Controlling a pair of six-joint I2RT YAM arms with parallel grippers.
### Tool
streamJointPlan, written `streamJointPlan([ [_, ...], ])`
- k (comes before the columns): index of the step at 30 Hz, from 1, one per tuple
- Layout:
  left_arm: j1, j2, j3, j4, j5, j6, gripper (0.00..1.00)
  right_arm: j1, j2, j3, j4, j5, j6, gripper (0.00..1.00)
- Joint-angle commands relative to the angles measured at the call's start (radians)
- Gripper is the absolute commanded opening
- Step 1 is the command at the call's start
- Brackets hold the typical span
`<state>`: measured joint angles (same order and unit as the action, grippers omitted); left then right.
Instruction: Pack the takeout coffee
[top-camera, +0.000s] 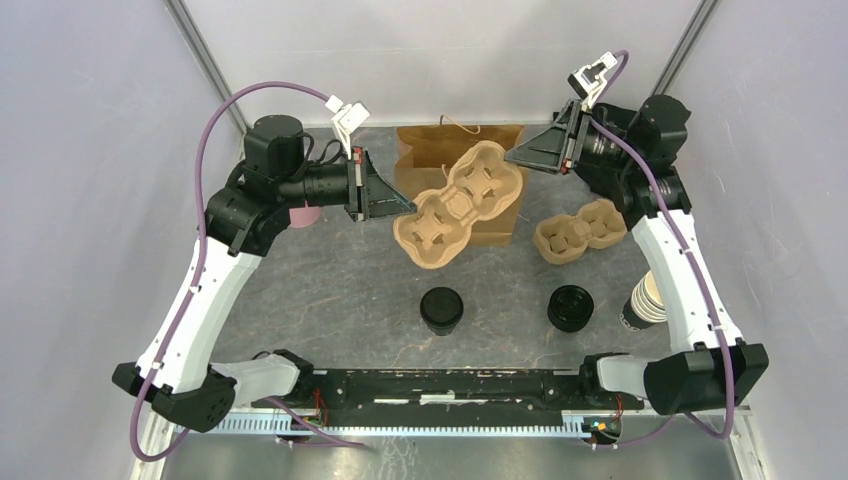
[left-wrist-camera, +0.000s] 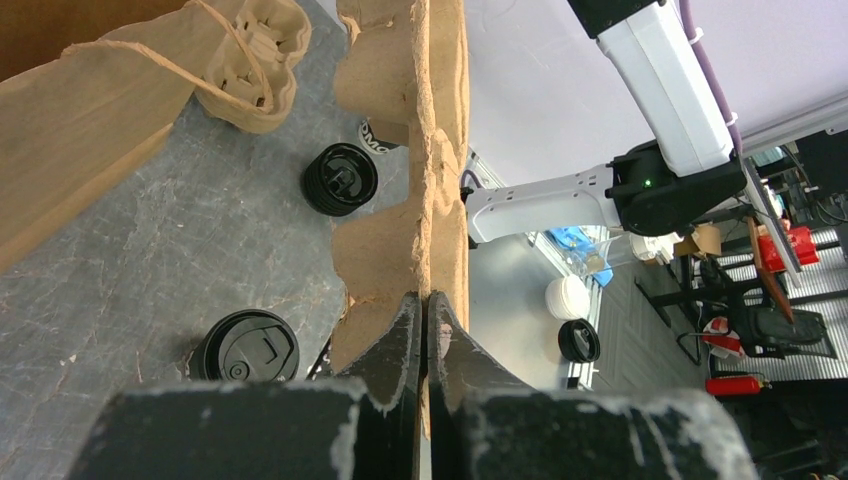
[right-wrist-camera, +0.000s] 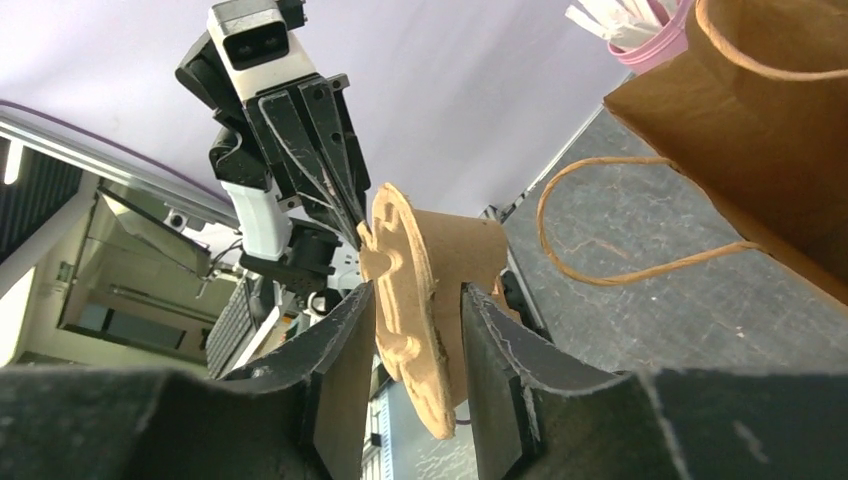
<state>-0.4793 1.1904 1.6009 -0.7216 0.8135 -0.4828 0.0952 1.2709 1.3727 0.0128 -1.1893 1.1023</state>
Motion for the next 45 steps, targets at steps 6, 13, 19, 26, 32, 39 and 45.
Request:
streamJointPlan([
  [6,-0.004,-0.018,0.003,-0.017,-0.004,0.058,0.02,0.007,-0.032,-0.101,0.198,-0.039,0.116,0.36],
  [13,-0.008,-0.01,0.004,-0.018,-0.003,0.064,0.02,0.006,-0.03,-0.101,0.22,-0.038,0.135,0.28],
  [19,-0.011,-0.009,0.007,-0.019,-0.008,0.065,0.02,0.007,-0.045,-0.113,0.22,-0.041,0.139,0.16],
  [26,-0.012,-0.003,0.01,-0.019,-0.009,0.066,0.02,0.006,-0.059,-0.144,0.231,-0.042,0.145,0.22],
  [32,-0.012,-0.002,0.012,-0.018,-0.009,0.064,0.02,0.008,-0.065,-0.153,0.237,-0.041,0.146,0.05],
  [39,-0.013,0.004,0.058,-0.068,-0.079,0.095,0.35,0.007,-0.073,-0.135,0.239,-0.002,0.139,0.0],
  [45,-0.012,0.002,0.141,-0.085,-0.302,0.105,0.81,-0.007,-0.114,-0.088,0.186,0.08,0.084,0.0],
])
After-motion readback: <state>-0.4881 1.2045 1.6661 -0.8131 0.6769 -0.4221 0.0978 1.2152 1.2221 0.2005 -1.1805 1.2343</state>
